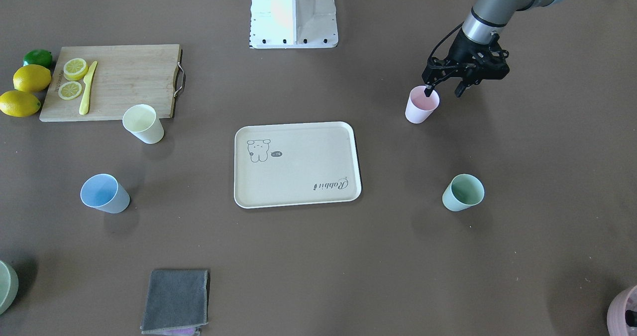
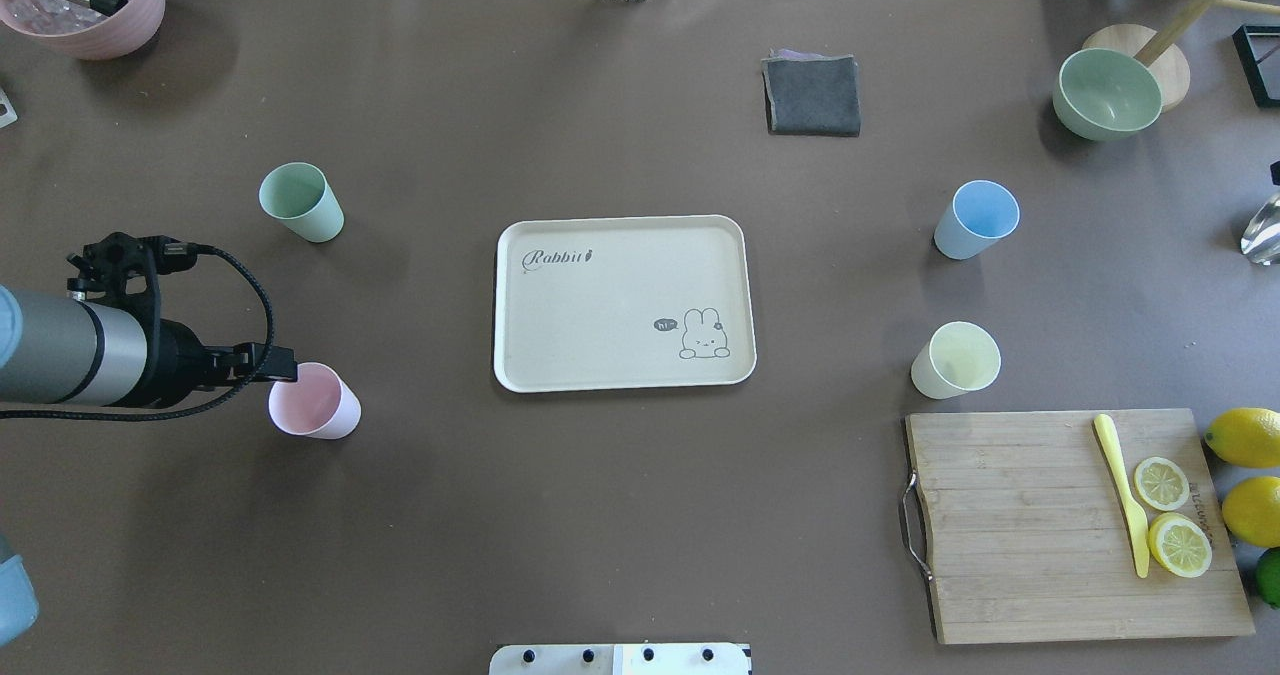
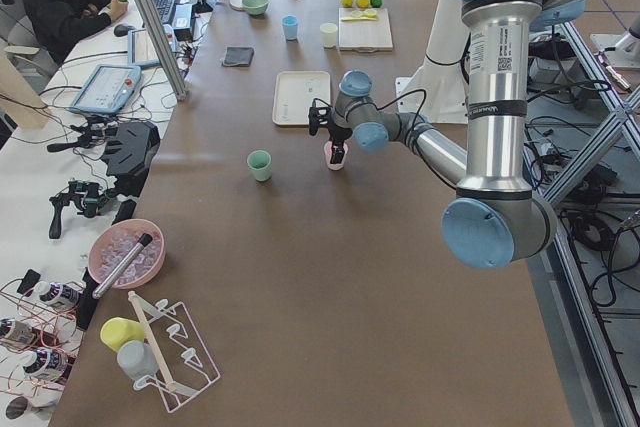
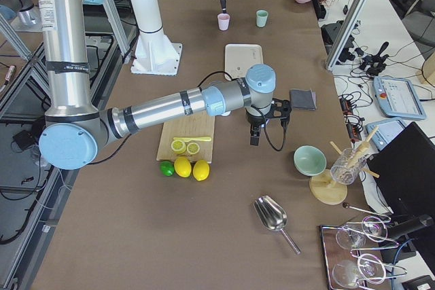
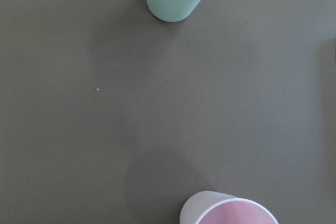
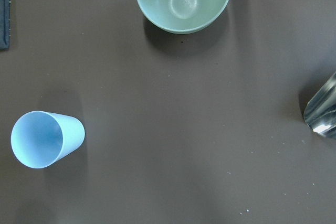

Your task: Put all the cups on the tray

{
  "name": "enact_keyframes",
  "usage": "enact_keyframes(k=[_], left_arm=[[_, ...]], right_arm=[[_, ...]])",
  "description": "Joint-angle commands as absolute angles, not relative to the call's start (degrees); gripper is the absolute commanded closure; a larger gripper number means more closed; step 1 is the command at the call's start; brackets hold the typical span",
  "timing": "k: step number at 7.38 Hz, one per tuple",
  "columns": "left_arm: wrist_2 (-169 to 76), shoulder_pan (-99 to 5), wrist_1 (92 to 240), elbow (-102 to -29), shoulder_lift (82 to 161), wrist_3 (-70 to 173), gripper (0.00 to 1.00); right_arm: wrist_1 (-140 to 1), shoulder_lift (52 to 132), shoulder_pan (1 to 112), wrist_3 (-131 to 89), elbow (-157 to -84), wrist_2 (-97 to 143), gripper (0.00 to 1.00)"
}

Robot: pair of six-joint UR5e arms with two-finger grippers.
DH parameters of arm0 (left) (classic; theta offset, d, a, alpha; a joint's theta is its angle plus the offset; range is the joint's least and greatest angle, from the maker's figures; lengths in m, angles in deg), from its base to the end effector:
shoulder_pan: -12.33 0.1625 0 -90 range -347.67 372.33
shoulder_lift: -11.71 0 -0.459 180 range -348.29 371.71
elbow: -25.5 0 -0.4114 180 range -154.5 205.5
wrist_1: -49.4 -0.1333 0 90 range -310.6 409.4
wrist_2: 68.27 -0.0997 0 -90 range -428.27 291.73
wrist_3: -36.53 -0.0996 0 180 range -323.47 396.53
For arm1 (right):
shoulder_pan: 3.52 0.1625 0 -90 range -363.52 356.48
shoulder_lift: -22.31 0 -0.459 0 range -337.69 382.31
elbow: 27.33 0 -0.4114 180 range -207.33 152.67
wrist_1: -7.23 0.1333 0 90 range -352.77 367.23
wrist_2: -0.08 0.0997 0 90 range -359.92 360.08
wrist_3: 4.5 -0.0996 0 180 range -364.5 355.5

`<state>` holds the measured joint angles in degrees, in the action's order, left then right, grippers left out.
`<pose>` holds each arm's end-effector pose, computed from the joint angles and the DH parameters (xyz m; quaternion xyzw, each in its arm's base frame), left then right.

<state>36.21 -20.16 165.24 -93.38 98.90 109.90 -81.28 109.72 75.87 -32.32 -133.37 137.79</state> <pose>0.3504 -0.3517 0.4212 0.0774 0.4420 -0.0684 0.8910 -0.0385 -0.5292 0.5182 0.0198 -0.4286 0.0649 0.9009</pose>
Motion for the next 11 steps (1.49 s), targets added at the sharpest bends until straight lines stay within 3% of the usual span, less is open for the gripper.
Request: enact_keyframes(k=[1, 3, 4, 6, 7, 10, 11], left_arm=[[35.53, -19.31, 165.24, -92.81, 98.90, 110.27, 0.38], [35.45, -19.13, 165.33, -91.06, 99.77, 110.53, 0.53], [35.45, -18.87, 165.41, -90.61, 100.30, 110.62, 0.66], [35.36, -17.82, 165.41, -88.33, 102.67, 110.88, 0.76], [35.10, -17.81, 165.41, -88.06, 102.94, 111.06, 1.00], [36.93, -19.74, 159.41, -93.75, 105.21, 110.97, 1.00], [37.03, -20.36, 148.13, -94.12, 114.71, 111.23, 1.00]], right_arm=[[-81.19, 109.75, 74.44, -35.17, -135.60, 137.98, 0.00], [-81.10, 110.11, 72.52, -38.15, -137.36, 137.89, 0.00], [-81.10, 110.11, 71.64, -38.34, -137.63, 137.46, 0.00], [-81.10, 110.28, 71.01, -38.34, -137.64, 137.28, 0.00], [-81.10, 110.28, 70.84, -38.34, -137.81, 137.28, 0.00], [-81.10, 110.90, 69.62, -39.57, -138.95, 137.10, 0.00], [-81.10, 110.99, 69.00, -39.57, -139.13, 137.10, 0.00]])
